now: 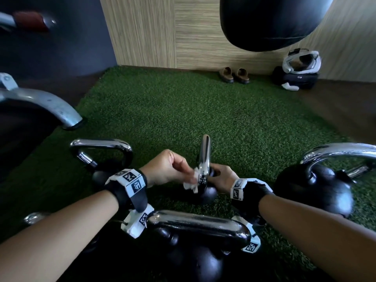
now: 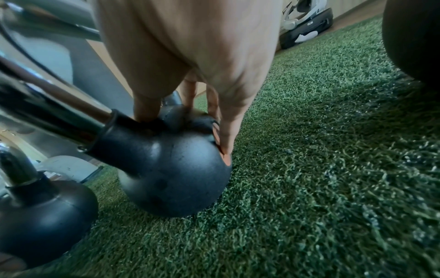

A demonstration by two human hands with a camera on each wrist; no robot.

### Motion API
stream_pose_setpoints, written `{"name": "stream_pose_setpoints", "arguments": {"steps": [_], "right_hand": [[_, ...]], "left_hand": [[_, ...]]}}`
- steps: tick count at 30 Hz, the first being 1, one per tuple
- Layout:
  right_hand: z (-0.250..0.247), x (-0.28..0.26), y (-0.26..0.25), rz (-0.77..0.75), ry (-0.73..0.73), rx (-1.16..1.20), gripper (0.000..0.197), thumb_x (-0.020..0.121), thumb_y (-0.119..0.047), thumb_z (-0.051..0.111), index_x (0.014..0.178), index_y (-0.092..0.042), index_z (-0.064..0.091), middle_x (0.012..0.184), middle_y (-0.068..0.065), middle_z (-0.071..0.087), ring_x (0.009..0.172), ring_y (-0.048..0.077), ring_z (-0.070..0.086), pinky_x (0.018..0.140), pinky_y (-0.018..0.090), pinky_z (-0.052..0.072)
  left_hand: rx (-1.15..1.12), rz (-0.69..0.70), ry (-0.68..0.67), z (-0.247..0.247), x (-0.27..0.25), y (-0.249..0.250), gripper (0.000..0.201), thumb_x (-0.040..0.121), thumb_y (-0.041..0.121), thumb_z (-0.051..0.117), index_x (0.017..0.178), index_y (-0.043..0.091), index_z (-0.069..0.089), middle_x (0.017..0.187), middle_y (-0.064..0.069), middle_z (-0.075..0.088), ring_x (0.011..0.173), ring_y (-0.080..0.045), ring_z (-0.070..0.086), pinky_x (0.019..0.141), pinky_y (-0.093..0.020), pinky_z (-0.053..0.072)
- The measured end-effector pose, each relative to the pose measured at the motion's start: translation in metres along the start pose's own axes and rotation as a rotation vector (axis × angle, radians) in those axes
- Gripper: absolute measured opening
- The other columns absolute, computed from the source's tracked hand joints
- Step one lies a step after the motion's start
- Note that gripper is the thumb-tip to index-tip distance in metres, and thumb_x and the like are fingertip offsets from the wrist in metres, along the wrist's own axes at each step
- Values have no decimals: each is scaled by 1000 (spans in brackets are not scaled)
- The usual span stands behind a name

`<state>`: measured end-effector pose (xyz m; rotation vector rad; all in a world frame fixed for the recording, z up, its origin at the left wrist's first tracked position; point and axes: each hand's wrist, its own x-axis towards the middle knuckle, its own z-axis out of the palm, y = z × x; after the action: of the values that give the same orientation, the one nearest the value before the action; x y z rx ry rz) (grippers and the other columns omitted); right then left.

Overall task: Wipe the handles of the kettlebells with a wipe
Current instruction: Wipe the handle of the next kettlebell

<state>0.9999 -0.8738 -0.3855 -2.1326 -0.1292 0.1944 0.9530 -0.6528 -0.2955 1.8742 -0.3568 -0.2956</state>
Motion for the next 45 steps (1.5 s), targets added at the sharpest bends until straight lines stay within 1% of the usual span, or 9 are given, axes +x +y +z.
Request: {"name": "stream_pose_setpoints", "arguments": {"steps": [3,10,16,20,25,31,37,42,45], "right_hand": [[1,-1,0,18,8,8,36,77,-29,87,111,-22,77,91,-4,77,80,11,69,88,40,60],[0,-2,-4,-4,15,-55,16,82,-26,81,97,-25,74,84,-5,71,77,11,64,86,40,56],[-12,-2,-20,51,-157,-127,41,88,-27,77,126,-14,70,111,5,74,85,8,63,80,18,54],[-44,-3,-52,145,-20,-128,13,91,-20,75,103,-21,78,98,1,78,67,8,65,53,20,50],[-69,-16,-98,44,12,281,8,93,-9,73,98,-6,77,92,19,77,66,21,67,64,32,63],[-78,-28,-136,5,-115,746,33,90,-21,75,112,3,69,105,20,71,75,24,74,69,32,64],[-78,-30,-146,127,-265,961,21,97,-19,67,106,1,71,97,16,77,82,23,76,75,29,65],[-80,-26,-143,69,-223,991,28,95,-7,66,118,9,66,105,19,74,81,20,75,77,25,64],[-84,-18,-138,108,-101,992,35,89,2,71,122,11,62,100,21,74,75,22,75,68,28,65]], "left_hand": [[89,83,-40,3,-7,-2,20,71,1,91,78,17,82,83,-3,81,78,-11,74,78,-20,56],[230,75,72,18,-6,-26,23,69,5,94,76,23,81,83,3,81,81,-12,77,85,-29,61],[248,24,63,8,0,-27,18,76,2,88,83,17,81,82,9,79,80,-1,75,80,-15,54],[148,-61,253,-20,10,-5,18,75,23,90,90,24,80,89,8,81,87,-9,77,81,-24,59],[-278,-81,439,-43,27,34,22,80,7,83,99,14,74,94,-4,79,88,-15,75,71,-20,61],[-603,-93,332,-38,36,73,21,83,4,74,104,5,71,88,-7,80,74,-11,76,67,-22,63],[-545,-40,272,-27,43,74,13,89,6,71,101,8,74,92,-4,80,81,-10,75,78,-21,62],[-220,5,397,-19,47,67,41,61,43,89,95,22,80,95,1,79,68,0,63,63,-15,45],[-256,-111,401,-21,52,61,19,89,27,78,106,22,72,89,1,70,66,-6,57,55,-17,43]]}}
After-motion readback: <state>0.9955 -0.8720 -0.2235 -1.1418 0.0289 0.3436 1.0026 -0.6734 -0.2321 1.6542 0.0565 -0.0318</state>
